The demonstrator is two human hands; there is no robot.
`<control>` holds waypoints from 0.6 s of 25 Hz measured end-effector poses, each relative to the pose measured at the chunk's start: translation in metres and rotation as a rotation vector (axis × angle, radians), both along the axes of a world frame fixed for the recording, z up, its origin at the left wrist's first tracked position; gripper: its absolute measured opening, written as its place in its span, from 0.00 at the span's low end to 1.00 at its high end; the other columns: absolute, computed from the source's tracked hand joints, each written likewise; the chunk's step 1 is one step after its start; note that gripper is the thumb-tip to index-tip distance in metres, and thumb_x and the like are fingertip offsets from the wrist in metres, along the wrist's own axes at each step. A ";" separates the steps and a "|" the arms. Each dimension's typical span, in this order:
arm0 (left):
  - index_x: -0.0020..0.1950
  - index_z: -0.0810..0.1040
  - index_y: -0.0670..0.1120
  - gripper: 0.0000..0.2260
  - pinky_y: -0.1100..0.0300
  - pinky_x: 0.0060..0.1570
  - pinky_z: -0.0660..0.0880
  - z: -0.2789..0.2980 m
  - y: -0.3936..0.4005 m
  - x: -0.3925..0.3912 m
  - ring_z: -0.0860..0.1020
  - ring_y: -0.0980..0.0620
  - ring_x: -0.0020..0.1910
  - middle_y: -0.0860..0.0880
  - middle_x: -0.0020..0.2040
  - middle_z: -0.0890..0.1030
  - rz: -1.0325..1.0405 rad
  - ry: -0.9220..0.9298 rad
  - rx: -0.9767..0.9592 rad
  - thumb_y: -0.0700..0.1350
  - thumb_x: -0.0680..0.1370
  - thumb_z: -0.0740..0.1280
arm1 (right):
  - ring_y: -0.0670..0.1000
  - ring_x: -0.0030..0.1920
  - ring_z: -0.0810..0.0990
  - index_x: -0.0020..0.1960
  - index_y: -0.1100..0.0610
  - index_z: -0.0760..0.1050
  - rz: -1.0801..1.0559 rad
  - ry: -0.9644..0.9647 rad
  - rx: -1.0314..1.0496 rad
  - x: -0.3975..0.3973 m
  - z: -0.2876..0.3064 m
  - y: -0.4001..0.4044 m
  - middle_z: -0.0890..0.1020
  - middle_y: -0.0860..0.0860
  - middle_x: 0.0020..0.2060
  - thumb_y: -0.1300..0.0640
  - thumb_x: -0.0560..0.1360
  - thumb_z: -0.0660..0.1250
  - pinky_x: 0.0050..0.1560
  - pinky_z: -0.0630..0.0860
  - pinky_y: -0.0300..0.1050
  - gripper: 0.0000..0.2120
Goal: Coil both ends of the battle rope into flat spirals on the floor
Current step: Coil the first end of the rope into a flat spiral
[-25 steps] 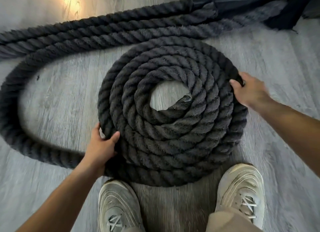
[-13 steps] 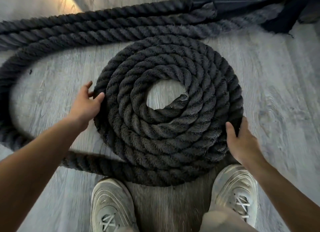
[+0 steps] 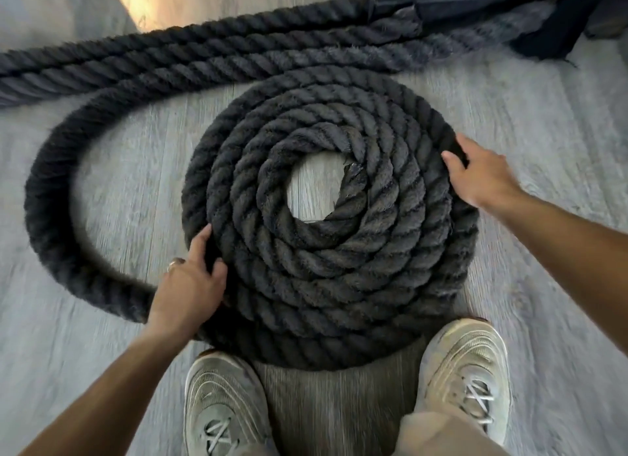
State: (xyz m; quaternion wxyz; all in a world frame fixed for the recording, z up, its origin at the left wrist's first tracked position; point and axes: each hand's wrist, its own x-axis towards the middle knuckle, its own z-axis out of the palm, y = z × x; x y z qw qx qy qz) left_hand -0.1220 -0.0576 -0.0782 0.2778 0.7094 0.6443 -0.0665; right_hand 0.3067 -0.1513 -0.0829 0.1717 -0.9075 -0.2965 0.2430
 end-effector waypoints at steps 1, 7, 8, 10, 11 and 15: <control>0.80 0.56 0.61 0.29 0.42 0.61 0.71 0.000 -0.006 -0.001 0.77 0.31 0.57 0.30 0.55 0.78 0.004 0.005 0.009 0.51 0.81 0.61 | 0.64 0.71 0.71 0.81 0.48 0.61 -0.020 -0.006 0.020 -0.001 -0.002 0.006 0.72 0.60 0.73 0.42 0.84 0.57 0.68 0.71 0.55 0.27; 0.63 0.76 0.55 0.12 0.48 0.67 0.65 -0.001 0.047 -0.004 0.69 0.39 0.67 0.38 0.56 0.73 0.120 -0.178 0.038 0.49 0.80 0.65 | 0.69 0.66 0.73 0.81 0.51 0.53 -0.190 0.010 -0.069 -0.057 -0.015 -0.055 0.69 0.65 0.72 0.39 0.84 0.51 0.60 0.75 0.61 0.30; 0.64 0.76 0.55 0.13 0.49 0.67 0.65 0.000 0.063 0.001 0.70 0.39 0.66 0.38 0.60 0.72 0.113 -0.175 0.047 0.50 0.80 0.66 | 0.70 0.65 0.74 0.81 0.52 0.52 -0.198 0.033 -0.056 -0.070 -0.015 -0.074 0.71 0.65 0.71 0.39 0.84 0.51 0.58 0.75 0.59 0.31; 0.68 0.74 0.58 0.16 0.50 0.67 0.67 0.002 0.092 0.013 0.73 0.39 0.65 0.38 0.64 0.73 0.053 -0.159 0.068 0.51 0.80 0.66 | 0.69 0.62 0.77 0.81 0.54 0.52 -0.212 0.087 -0.063 -0.094 -0.016 -0.102 0.75 0.65 0.67 0.39 0.83 0.51 0.55 0.73 0.56 0.32; 0.71 0.73 0.59 0.18 0.50 0.67 0.67 0.002 0.104 0.018 0.74 0.40 0.65 0.39 0.66 0.74 0.016 -0.157 0.069 0.51 0.81 0.66 | 0.69 0.62 0.77 0.81 0.54 0.52 -0.219 0.116 -0.080 -0.102 -0.017 -0.110 0.76 0.65 0.66 0.38 0.83 0.51 0.56 0.73 0.57 0.33; 0.74 0.74 0.57 0.20 0.59 0.61 0.69 -0.008 0.117 0.024 0.77 0.43 0.65 0.44 0.67 0.80 -0.037 -0.178 0.087 0.43 0.82 0.64 | 0.69 0.66 0.74 0.80 0.55 0.53 -0.233 0.163 -0.124 -0.104 -0.015 -0.112 0.75 0.66 0.68 0.38 0.83 0.50 0.64 0.72 0.61 0.32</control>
